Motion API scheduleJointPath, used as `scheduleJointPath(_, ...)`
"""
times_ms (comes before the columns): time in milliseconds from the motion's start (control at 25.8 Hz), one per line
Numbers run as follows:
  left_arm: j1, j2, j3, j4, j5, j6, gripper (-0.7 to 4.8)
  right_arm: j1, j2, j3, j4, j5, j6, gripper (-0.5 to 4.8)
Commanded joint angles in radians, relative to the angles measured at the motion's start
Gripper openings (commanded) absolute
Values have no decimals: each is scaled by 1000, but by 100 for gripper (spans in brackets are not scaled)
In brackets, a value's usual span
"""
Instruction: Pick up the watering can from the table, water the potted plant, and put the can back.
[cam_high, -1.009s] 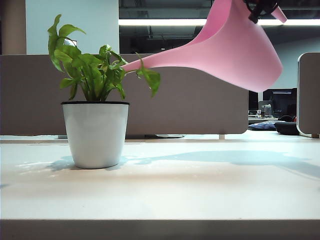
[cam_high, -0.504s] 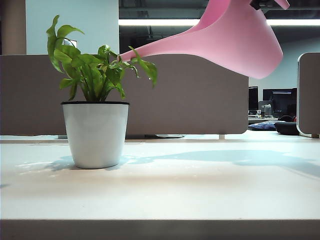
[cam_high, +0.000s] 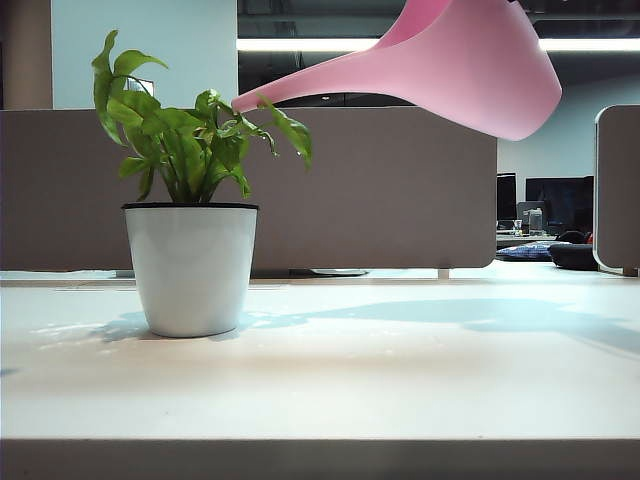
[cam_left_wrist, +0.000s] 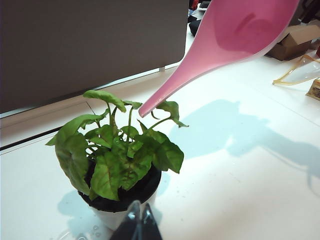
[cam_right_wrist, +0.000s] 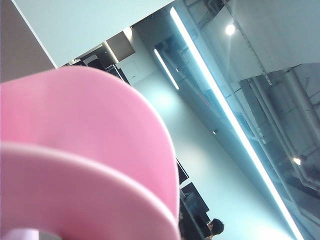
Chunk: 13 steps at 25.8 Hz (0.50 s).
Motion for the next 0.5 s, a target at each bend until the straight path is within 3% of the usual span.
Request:
scheduleJointPath(39,2,-2,4,9,7,0,-5,2,-14,21,72,2,0,113)
scheduleJointPath(504,2,-10,4,10,7,0,-5,40,-14,34,53,-10,-72,112)
